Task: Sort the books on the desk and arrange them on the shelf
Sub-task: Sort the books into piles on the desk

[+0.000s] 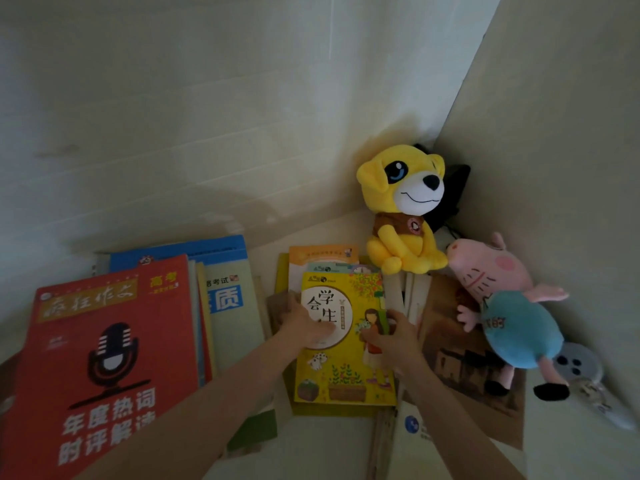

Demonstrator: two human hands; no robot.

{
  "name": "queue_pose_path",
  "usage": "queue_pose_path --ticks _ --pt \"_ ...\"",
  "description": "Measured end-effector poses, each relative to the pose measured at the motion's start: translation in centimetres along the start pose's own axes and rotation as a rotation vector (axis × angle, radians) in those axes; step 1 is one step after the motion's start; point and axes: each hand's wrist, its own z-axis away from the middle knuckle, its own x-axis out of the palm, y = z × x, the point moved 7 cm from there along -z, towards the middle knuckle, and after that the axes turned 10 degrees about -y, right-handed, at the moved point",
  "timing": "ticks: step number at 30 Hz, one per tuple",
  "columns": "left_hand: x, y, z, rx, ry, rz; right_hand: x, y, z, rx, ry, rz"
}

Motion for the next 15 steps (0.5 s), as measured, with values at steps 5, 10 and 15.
queue_pose_path --ticks 5,10,15 --pt "0.9 -0.1 1.3 -0.011 -0.029 -0.184 -0.9 1.2 0.2 0.023 -0.044 0.009" --pt "-0.7 0.9 1.7 0.050 0.103 -0.326 -1.4 0.4 0.4 -0.015 -0.005 -0.078" --pt "-2.2 1.6 1.1 0.083 0.114 -0.103 0.6 -0.8 -0.1 -0.066 -0.016 0.002"
